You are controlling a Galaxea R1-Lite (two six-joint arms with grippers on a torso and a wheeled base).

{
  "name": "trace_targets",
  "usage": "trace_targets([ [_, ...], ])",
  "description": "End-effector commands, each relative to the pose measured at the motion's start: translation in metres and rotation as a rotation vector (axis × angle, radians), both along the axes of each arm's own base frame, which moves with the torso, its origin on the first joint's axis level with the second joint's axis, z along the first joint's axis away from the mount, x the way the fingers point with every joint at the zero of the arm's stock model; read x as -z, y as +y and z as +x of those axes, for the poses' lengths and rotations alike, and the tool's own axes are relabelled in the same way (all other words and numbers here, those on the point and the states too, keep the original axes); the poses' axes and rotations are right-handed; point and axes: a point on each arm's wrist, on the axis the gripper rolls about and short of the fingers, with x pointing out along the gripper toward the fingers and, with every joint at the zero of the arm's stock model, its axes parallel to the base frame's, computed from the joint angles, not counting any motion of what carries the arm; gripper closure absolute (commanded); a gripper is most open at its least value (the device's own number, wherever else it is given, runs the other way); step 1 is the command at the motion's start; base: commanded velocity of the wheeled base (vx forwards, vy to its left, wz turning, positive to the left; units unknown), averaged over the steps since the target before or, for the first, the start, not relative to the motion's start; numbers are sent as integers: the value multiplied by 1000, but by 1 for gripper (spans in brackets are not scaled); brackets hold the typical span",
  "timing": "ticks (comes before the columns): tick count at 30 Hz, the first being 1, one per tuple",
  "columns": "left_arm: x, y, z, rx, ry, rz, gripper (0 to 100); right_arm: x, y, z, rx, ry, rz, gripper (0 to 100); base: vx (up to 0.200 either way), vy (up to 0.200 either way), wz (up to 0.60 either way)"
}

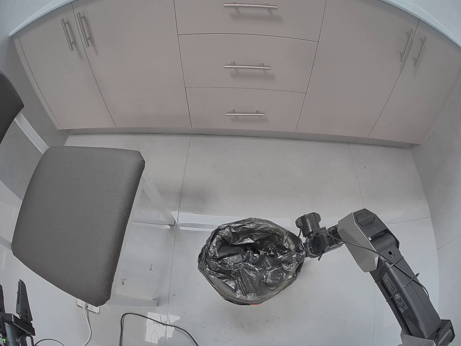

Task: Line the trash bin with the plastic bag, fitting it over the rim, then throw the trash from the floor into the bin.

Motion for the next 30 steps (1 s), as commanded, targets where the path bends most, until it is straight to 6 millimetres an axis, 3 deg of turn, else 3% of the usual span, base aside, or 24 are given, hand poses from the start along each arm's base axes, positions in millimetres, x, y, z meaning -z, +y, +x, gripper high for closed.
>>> trace_targets([
  [1,3,0,0,-1,-3,0,0,10,-3,-3,3,20,-5,0,0,0,0],
  [7,3,0,0,-1,-4,-1,0,13,-5,-5,6,35,-6,0,0,0,0],
  [8,3,0,0,-1,-4,-1,0,13,-5,-5,6,35,-6,100,0,0,0],
  [23,3,0,0,-1,-4,-1,0,15,-3,-7,3,47,-15,100,0,0,0],
  [26,3,0,0,-1,-4,-1,0,0,-1,-3,1,37,-14,100,0,0,0],
  [29,3,0,0,-1,-6,-4,0,-29,-1,4,14,15,-26,100,0,0,0],
  [30,3,0,0,-2,-6,-4,0,-50,0,8,25,-15,-39,100,0,0,0],
])
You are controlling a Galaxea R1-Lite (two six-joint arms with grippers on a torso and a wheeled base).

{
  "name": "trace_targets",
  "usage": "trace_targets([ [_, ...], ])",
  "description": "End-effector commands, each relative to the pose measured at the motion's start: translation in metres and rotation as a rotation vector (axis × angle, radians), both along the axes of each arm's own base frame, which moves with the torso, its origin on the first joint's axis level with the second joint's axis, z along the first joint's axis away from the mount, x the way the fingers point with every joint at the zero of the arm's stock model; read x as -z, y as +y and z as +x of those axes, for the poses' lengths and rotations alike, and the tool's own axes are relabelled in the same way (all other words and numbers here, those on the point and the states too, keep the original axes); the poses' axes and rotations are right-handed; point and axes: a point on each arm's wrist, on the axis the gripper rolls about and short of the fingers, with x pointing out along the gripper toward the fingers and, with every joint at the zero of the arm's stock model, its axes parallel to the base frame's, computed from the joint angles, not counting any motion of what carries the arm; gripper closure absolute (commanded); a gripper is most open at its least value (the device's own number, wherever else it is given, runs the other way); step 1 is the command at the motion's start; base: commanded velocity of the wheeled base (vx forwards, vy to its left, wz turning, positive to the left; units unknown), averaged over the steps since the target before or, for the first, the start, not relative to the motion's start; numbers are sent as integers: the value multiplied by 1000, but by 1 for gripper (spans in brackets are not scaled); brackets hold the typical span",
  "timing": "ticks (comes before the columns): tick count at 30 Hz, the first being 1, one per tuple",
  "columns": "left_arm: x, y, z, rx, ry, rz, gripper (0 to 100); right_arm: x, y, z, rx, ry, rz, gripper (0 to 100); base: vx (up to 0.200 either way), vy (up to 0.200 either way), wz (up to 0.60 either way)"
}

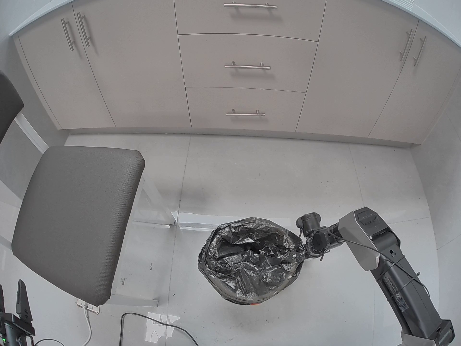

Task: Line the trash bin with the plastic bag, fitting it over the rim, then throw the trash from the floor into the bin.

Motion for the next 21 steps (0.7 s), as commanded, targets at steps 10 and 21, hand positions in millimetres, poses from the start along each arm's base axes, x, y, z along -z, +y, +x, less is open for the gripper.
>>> trace_targets([
  [10,3,1,-1,-30,2,17,0,-174,0,22,-14,-197,-26,100,0,0,0],
  [21,5,-2,1,84,6,28,0,-289,50,-17,-132,-278,3,100,0,0,0],
])
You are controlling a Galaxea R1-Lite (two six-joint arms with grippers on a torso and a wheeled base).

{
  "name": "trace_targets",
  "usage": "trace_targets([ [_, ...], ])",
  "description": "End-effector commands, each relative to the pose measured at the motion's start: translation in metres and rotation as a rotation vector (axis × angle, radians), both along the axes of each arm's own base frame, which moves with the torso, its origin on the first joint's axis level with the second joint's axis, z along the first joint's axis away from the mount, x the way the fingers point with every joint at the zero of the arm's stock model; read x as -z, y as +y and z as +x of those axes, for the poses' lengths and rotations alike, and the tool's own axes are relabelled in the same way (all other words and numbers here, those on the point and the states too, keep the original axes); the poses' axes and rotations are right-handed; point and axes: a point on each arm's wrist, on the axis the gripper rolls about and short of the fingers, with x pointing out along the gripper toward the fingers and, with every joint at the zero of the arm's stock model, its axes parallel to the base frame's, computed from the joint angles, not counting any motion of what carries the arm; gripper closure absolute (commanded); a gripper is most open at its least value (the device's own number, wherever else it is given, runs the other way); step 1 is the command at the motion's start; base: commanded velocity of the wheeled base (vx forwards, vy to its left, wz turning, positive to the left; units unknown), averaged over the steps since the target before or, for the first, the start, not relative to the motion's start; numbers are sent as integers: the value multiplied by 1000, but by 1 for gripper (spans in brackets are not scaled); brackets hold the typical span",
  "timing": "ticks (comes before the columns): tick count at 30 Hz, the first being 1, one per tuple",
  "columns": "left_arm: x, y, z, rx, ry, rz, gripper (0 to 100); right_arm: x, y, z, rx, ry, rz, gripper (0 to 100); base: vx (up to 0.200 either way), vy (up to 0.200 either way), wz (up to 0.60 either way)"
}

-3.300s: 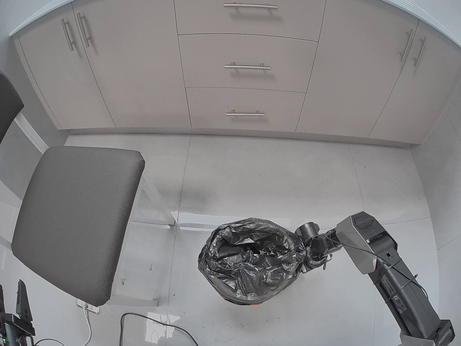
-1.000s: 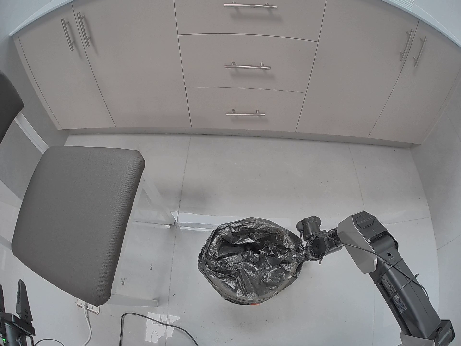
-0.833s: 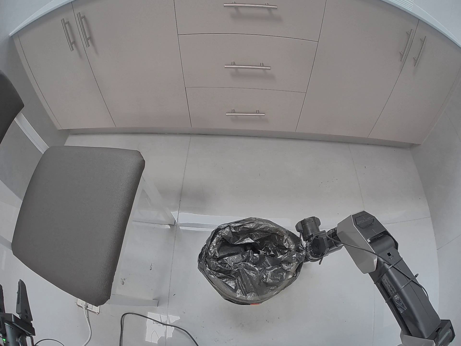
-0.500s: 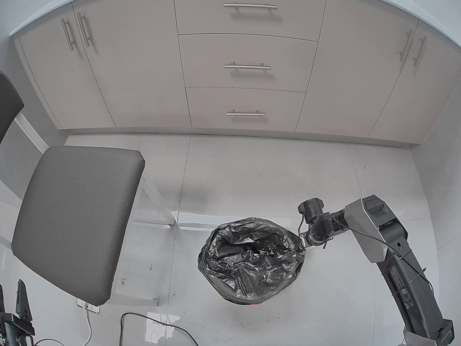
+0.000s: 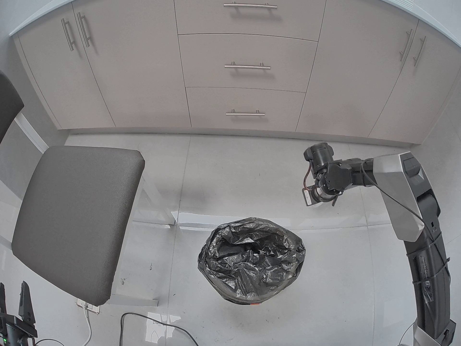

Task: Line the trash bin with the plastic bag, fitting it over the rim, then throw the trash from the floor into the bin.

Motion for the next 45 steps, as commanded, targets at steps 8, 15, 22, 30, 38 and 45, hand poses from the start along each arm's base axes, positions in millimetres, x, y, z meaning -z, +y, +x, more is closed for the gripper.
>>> trace_targets([
  [8,5,-5,0,217,59,199,0,-91,109,-66,-296,-130,-65,100,0,0,0],
  [15,9,-7,2,318,75,180,0,-89,161,-99,-432,-136,-106,100,0,0,0],
  [22,10,-7,2,311,76,169,0,-58,201,-127,-562,-56,-173,100,0,0,0],
  [30,9,-7,1,312,74,177,0,-30,202,-149,-652,172,-306,100,0,0,0],
  [38,9,-7,1,312,74,177,0,-3,200,-152,-698,284,-377,100,0,0,0],
  [45,9,-7,1,312,74,179,0,19,202,-152,-709,328,-401,100,0,0,0],
])
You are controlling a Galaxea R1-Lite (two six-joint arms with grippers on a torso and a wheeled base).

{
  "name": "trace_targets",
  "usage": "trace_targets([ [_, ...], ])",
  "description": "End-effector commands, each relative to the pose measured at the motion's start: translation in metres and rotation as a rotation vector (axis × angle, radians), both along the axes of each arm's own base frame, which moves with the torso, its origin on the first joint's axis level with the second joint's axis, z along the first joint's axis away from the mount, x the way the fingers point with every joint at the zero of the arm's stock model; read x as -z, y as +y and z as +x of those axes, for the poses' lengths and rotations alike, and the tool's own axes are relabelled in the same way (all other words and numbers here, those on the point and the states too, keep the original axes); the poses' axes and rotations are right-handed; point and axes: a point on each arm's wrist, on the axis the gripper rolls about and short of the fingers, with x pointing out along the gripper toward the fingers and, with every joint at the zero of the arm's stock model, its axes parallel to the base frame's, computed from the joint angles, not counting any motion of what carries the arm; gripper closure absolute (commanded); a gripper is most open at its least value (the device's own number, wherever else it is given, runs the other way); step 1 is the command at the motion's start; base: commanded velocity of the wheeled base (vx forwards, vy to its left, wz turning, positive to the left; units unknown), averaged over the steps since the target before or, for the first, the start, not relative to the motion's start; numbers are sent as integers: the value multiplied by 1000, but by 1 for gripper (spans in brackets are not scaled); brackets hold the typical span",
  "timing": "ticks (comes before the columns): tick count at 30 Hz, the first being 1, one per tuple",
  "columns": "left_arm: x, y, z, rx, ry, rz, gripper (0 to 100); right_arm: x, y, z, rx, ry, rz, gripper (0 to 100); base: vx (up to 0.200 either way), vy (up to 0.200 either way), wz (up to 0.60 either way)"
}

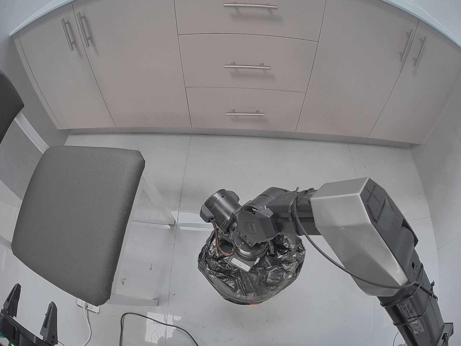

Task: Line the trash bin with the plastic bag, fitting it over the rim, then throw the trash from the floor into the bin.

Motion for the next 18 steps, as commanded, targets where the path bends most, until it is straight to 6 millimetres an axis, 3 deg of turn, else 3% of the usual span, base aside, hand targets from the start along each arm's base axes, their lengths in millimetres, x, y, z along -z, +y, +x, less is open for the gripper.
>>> trace_targets([
  [1,5,0,0,0,5,1,0,20,2,-1,-6,28,-29,100,0,0,0],
  [11,5,0,0,0,5,1,0,29,5,0,-9,27,-28,100,0,0,0],
  [18,5,0,0,0,5,1,0,59,10,4,-29,26,-40,100,0,0,0],
])
